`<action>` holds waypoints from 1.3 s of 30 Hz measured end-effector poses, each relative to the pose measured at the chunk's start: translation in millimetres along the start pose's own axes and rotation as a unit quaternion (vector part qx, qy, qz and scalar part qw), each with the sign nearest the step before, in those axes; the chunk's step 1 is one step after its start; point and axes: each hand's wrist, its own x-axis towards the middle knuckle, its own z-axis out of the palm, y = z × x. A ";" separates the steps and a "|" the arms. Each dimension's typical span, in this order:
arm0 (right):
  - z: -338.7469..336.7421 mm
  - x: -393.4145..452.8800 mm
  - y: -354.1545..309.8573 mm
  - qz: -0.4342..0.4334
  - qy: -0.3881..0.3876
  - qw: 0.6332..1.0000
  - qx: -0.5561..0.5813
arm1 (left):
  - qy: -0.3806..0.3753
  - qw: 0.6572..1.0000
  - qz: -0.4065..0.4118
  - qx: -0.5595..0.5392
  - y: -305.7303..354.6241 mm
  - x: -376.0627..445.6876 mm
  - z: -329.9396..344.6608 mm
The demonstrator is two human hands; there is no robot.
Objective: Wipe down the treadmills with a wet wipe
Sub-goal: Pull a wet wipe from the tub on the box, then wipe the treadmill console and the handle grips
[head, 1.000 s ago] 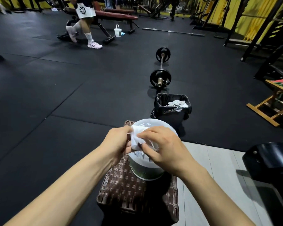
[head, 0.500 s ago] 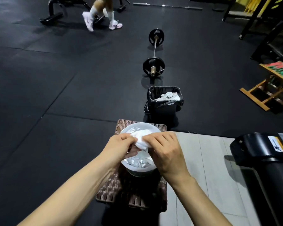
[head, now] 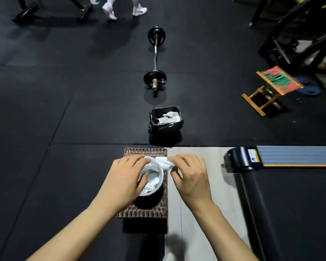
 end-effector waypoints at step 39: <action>-618.8 -444.8 -191.2 0.384 0.320 0.782 -0.372 | 0.088 0.780 0.615 -0.082 564.7 -273.9 -209.0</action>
